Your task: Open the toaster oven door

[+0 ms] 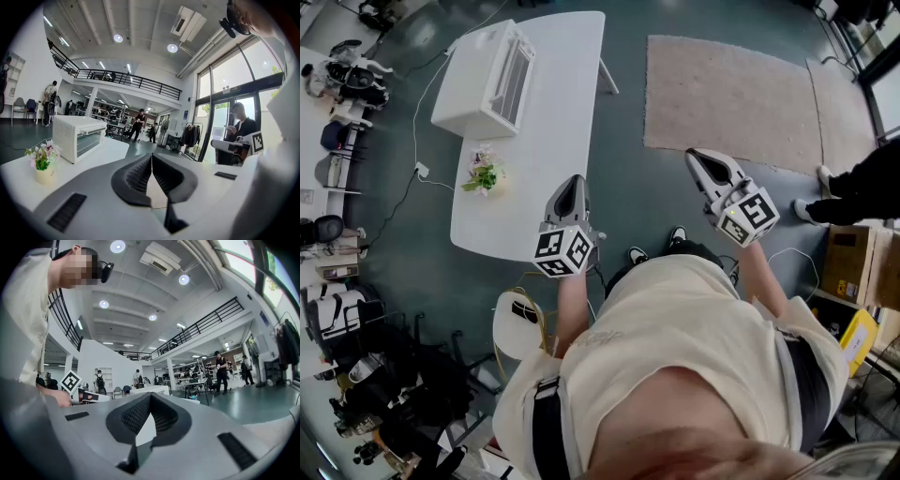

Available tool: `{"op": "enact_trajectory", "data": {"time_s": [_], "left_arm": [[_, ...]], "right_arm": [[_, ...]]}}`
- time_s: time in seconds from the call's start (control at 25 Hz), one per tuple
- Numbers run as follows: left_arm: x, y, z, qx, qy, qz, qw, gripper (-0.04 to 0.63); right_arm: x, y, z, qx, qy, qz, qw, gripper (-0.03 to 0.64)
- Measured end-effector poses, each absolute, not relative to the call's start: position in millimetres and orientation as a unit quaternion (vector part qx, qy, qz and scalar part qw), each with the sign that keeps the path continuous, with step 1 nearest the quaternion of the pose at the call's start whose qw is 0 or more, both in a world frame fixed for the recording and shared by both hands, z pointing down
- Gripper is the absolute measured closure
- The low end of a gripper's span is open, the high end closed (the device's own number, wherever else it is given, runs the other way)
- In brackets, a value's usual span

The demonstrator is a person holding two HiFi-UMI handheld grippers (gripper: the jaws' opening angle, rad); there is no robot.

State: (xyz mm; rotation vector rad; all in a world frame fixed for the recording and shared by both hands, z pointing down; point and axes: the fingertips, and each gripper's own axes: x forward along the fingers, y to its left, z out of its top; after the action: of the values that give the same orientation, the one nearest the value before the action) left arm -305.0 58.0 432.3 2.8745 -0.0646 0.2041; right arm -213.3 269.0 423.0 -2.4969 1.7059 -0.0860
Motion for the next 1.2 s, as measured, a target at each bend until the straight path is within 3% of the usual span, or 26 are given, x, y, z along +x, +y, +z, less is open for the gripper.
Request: {"op": "enact_trajectory", "data": {"time_s": [0.6, 1.2], "left_arm": [[-264.7, 85.9, 420.0, 0.991, -0.011, 0.073, 0.113, 0.574], [-213.9, 113.1, 425.7, 0.992, -0.014, 0.075, 0.097, 0.574]], "right_arm": [[-174.5, 287.1, 411.5, -0.82, 0.567, -0.013, 0.076, 0.611], [-136.1, 303.7, 433.0, -0.813, 0.581, -0.02, 0.033, 0.612]]}}
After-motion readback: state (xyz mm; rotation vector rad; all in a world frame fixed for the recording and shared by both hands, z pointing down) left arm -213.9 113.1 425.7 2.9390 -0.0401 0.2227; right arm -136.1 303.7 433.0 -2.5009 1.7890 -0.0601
